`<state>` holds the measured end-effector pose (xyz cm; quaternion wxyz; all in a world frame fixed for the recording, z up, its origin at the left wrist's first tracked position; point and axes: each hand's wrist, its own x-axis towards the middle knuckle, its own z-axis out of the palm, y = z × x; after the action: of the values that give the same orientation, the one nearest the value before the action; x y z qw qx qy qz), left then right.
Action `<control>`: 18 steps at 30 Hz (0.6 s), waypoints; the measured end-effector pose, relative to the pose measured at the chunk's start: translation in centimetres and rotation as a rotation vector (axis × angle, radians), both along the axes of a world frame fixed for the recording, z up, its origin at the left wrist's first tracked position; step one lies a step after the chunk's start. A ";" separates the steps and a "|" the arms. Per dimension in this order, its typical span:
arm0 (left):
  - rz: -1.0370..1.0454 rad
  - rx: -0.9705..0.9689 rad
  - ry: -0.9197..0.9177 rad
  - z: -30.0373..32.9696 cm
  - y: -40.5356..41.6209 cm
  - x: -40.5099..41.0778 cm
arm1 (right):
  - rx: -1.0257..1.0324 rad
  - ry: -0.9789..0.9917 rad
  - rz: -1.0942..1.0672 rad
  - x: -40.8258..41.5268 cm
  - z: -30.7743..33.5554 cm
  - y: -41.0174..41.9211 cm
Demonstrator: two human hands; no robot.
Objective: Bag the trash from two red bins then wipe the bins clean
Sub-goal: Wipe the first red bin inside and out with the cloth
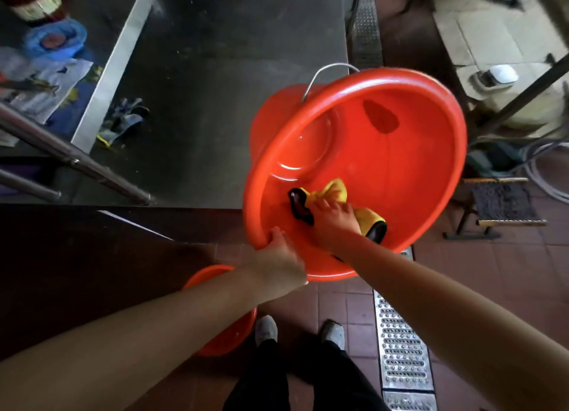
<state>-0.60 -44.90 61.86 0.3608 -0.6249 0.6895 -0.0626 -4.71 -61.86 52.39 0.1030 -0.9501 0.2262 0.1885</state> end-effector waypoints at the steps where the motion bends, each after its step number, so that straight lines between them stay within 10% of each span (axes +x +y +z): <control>1: -0.010 0.008 0.002 0.2 -0.3 -0.1 | 0.010 0.000 -0.003 -1.1 0.6 0.4; 18: -0.033 0.076 0.121 0.6 -0.3 -0.1 | 0.058 -0.027 0.045 -9.2 4.4 2.8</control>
<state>-0.67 -45.20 62.50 0.3407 -0.6019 0.7223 -0.0043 -13.94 -59.10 56.75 0.1291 -0.9541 0.1976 0.1843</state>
